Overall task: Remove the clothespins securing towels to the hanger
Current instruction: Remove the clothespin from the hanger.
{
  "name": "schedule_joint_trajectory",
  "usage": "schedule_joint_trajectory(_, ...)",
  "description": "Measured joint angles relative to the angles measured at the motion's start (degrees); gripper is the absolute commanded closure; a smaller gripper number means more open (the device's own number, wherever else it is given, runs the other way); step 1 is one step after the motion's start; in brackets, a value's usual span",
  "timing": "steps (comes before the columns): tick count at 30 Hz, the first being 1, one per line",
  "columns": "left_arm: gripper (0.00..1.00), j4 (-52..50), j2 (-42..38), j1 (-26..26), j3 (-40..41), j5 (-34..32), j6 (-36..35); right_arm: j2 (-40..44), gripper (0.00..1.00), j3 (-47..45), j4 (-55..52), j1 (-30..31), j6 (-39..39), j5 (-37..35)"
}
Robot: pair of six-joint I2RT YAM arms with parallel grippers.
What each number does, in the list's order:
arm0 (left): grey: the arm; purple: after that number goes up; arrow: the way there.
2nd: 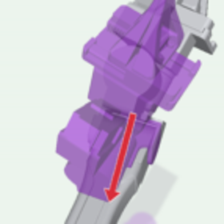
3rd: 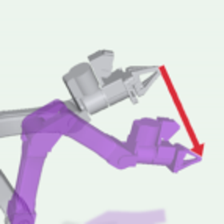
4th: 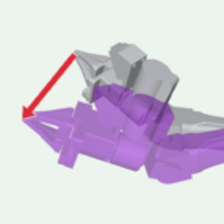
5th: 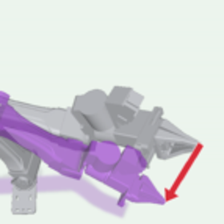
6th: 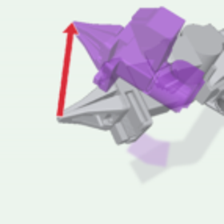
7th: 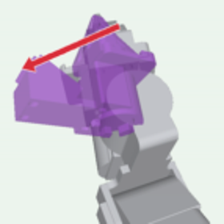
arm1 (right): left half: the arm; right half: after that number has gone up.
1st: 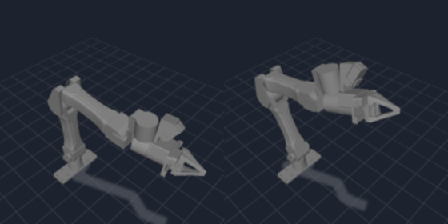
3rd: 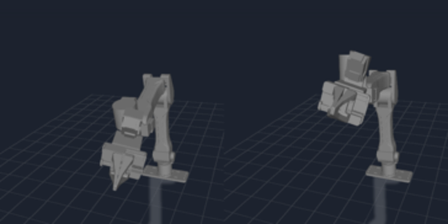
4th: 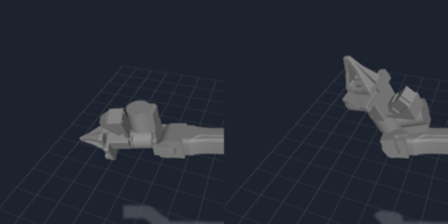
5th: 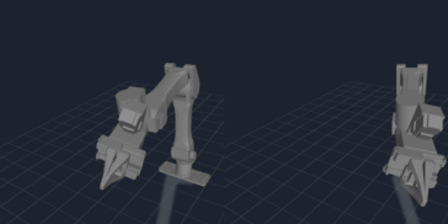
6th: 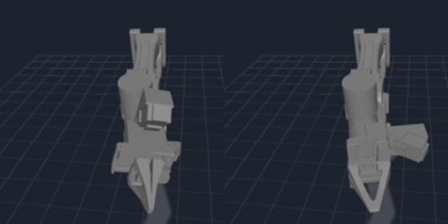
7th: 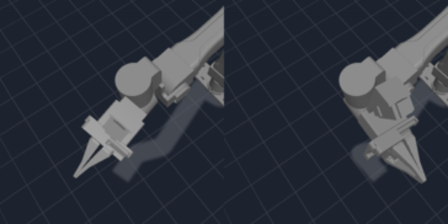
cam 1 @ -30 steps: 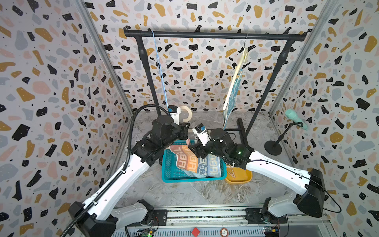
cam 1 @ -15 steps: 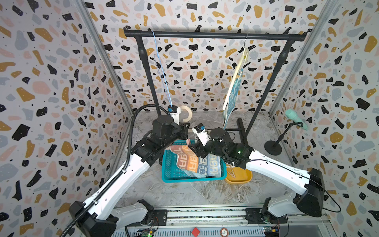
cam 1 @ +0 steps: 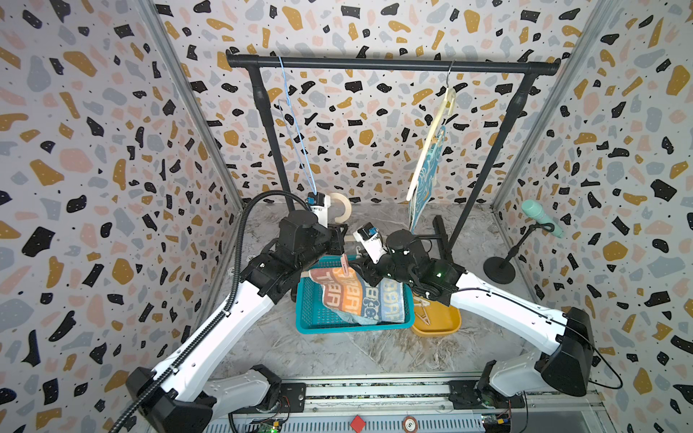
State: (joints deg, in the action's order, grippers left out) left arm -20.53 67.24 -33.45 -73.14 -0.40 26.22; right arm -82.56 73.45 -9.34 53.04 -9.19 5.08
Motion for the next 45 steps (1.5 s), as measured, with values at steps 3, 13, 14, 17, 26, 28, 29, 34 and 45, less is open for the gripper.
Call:
schedule_joint_trajectory(3, 1.0, 0.02, 0.0, -0.02, 0.0, 0.0, 0.02, 0.02, 0.57, -0.04, 0.33, -0.76, -0.33, 1.62)
schedule_joint_trajectory(13, 1.0, 0.07, 0.09, -0.04, 0.0, -0.02, 0.02, 0.09, 0.59, -0.24, 0.76, -1.68, -0.81, 4.33)
schedule_joint_trajectory(14, 1.0, 0.07, 0.09, -0.04, 0.0, -0.07, 0.02, 0.09, 0.59, -0.24, 0.76, -1.7, -0.81, 4.39)
schedule_joint_trajectory(17, 1.0, 0.04, 0.09, -0.04, 0.0, -0.13, 0.02, 0.09, 0.61, -0.24, 0.76, -1.77, -0.81, 4.57)
schedule_joint_trajectory(26, 1.0, 0.04, 0.09, -0.04, 0.0, -0.2, 0.02, 0.11, 0.68, -0.24, 0.76, -1.92, -0.85, 4.61)
schedule_joint_trajectory(28, 1.0, 0.04, 0.09, -0.04, 0.0, -0.17, 0.02, 0.11, 0.68, -0.24, 0.76, -1.92, -0.85, 4.61)
schedule_joint_trajectory(29, 1.0, 0.04, 0.09, -0.04, 0.0, -0.2, 0.02, 0.11, 0.68, -0.26, 0.76, -1.95, -0.85, 4.59)
schedule_joint_trajectory(34, 1.0, 0.02, 0.09, -0.07, 0.0, -0.2, 0.02, 0.13, 0.71, -0.33, 0.85, -1.99, -0.87, 4.59)
schedule_joint_trajectory(45, 1.0, 0.0, 0.09, -0.11, 0.0, -0.17, 0.02, 0.39, 0.82, -0.66, 1.22, -1.99, -0.98, 4.61)
